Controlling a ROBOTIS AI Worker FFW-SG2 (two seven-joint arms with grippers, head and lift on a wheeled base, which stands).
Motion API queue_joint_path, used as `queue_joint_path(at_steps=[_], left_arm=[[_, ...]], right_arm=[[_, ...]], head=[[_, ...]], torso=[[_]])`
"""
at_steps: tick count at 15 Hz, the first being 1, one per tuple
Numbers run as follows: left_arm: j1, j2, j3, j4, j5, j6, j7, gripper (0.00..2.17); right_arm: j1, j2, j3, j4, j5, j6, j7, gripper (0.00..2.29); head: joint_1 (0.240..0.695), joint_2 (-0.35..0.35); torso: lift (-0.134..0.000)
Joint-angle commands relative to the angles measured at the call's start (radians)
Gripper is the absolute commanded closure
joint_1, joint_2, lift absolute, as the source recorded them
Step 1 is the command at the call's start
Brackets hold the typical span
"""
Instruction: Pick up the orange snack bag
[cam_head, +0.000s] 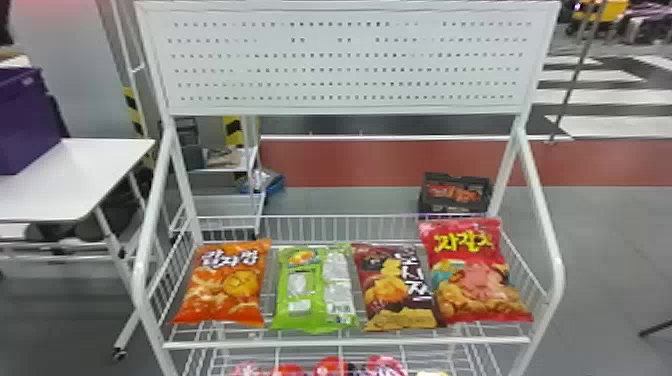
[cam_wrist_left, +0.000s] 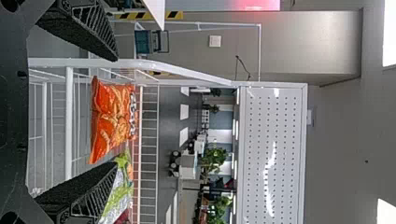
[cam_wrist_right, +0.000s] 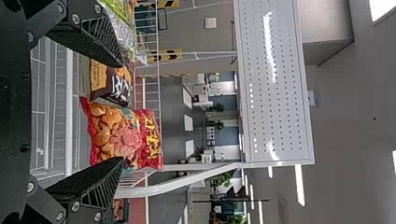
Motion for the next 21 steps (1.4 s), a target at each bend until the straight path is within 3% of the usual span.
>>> queue_joint_path(at_steps=[1,15,18,21], left_arm=[[0.0,-0.001,0.0,-0.001,0.002,0.0,0.0,0.09],[-0.054,-0.005,-0.025,0.037,0.002,0.006,-0.001,0.09],[-0.16,-0.008,-0.064,0.077,0.009,0.086,-0.001,0.09],[-0.365,-0.016,-0.159,0.189,0.02,0.199,0.037,0.09]], right_arm=[[0.0,0.0,0.0,0.0,0.0,0.0,0.0,0.19],[0.002,0.003,0.002,0.0,0.0,0.0,-0.001,0.19],[0.002,0.006,0.006,0.002,0.005,0.0,-0.001,0.19],[0.0,0.012,0.011,0.003,0.012,0.0,0.0,0.19]], head=[[0.499,0.0],[0.499,0.0],[0.499,0.0],[0.499,0.0]], torso=[[0.0],[0.0],[0.0],[0.0]])
